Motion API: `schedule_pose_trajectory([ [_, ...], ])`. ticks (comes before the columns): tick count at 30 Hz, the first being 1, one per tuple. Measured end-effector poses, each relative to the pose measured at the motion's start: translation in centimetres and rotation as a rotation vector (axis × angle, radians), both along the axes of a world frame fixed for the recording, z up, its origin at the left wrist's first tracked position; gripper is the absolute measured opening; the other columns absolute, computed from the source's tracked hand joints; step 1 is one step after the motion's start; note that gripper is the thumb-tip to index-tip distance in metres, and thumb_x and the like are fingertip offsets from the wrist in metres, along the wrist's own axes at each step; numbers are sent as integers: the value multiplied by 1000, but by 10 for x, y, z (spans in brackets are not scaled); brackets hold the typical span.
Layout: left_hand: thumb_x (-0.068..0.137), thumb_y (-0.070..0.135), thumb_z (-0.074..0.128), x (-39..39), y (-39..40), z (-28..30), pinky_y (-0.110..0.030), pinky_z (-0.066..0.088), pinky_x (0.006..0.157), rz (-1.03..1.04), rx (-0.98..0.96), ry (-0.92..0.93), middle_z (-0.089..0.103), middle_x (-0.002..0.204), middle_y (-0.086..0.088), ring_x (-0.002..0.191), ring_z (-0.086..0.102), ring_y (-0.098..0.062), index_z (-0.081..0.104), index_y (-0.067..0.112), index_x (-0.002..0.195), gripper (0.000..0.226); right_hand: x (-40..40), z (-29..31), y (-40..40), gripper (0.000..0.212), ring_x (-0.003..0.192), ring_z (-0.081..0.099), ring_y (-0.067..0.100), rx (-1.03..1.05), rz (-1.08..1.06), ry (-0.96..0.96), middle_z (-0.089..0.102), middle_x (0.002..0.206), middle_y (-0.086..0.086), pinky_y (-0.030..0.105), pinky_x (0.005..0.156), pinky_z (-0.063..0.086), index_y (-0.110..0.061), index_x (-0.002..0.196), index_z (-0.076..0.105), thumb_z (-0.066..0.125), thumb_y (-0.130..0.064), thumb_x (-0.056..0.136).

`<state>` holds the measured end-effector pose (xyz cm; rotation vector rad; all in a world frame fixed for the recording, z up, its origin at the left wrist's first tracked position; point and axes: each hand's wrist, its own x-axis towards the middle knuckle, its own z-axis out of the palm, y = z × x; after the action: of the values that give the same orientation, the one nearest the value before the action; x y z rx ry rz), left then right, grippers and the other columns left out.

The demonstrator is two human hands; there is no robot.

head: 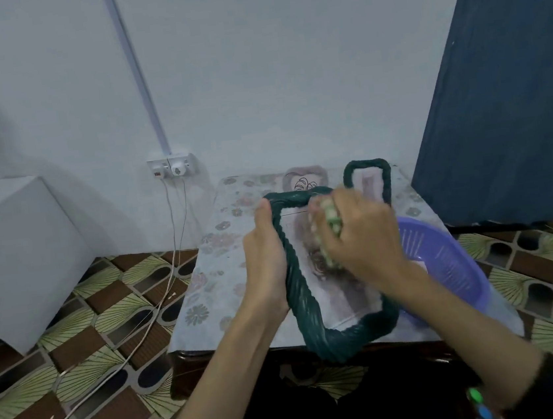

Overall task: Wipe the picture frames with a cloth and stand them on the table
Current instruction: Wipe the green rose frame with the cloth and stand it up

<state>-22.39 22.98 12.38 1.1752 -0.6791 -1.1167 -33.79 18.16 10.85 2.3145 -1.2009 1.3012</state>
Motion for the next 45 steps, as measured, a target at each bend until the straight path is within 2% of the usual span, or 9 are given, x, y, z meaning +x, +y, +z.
schedule_pose_trajectory([
  [13, 94, 56, 35, 4, -7, -18, -44, 52, 91, 79, 60, 25, 73, 99, -6, 95, 67, -25, 70, 20, 96, 50, -8, -43, 2, 33, 53, 56, 22, -44, 111, 59, 59, 70, 10, 23, 43, 40, -2, 82, 62, 47, -31, 88],
  [17, 78, 74, 40, -3, -4, -20, -50, 49, 94, 84, 90, -19, 65, 118, -13, 107, 62, -30, 62, 14, 116, 75, 6, -26, -11, 33, 49, 51, 21, -3, 9, -53, 58, 69, 9, 22, 42, 37, -3, 82, 59, 44, -32, 90],
  [21, 95, 53, 36, 9, -7, -18, -46, 51, 92, 91, 74, -20, 72, 99, -7, 95, 66, -27, 69, 18, 94, 48, 1, -59, 14, 29, 50, 51, 20, -121, 175, 89, 57, 69, 9, 22, 46, 32, -8, 81, 56, 42, -32, 91],
  [25, 95, 55, 35, 1, -4, -22, -40, 51, 84, 81, 50, -77, 70, 95, -6, 91, 65, -23, 65, 15, 87, 50, 6, -33, -14, 30, 40, 43, 17, -40, -3, -93, 53, 61, 7, 21, 36, 31, -6, 75, 55, 44, -29, 89],
  [30, 98, 47, 35, 9, -5, -18, -27, 49, 65, 120, 6, -71, 66, 67, 6, 65, 62, -11, 62, 22, 72, 45, 5, -61, 4, 23, 48, 53, 22, -157, 165, 59, 57, 66, 10, 20, 46, 30, -7, 81, 55, 46, -28, 87],
  [34, 96, 52, 34, 2, -1, -25, -33, 45, 72, 122, 7, -114, 60, 83, -4, 78, 57, -20, 55, 16, 78, 46, 11, -38, -17, 26, 42, 47, 20, -41, -51, -65, 56, 64, 8, 17, 40, 21, -6, 76, 55, 46, -28, 86],
  [38, 97, 47, 35, 11, -3, -19, -32, 51, 75, 122, -11, -52, 68, 79, 3, 76, 63, -16, 64, 21, 77, 44, 20, -61, 16, 17, 48, 48, 20, -196, 191, 31, 54, 66, 9, 25, 42, 34, -8, 80, 54, 52, -25, 84],
  [41, 98, 46, 34, 13, -4, -18, -22, 45, 69, 151, -15, -83, 61, 79, 7, 74, 57, -9, 56, 26, 75, 38, 8, -52, -5, 28, 42, 42, 16, -93, 108, 1, 56, 64, 8, 23, 35, 33, -9, 82, 53, 41, -32, 92],
  [45, 97, 49, 34, 13, -5, -23, -39, 51, 82, 104, 4, -85, 71, 93, -8, 89, 67, -25, 68, 12, 91, 50, 33, -30, -17, 23, 43, 39, 15, -77, -14, -87, 53, 63, 7, 20, 37, 31, -8, 79, 51, 47, -29, 87],
])
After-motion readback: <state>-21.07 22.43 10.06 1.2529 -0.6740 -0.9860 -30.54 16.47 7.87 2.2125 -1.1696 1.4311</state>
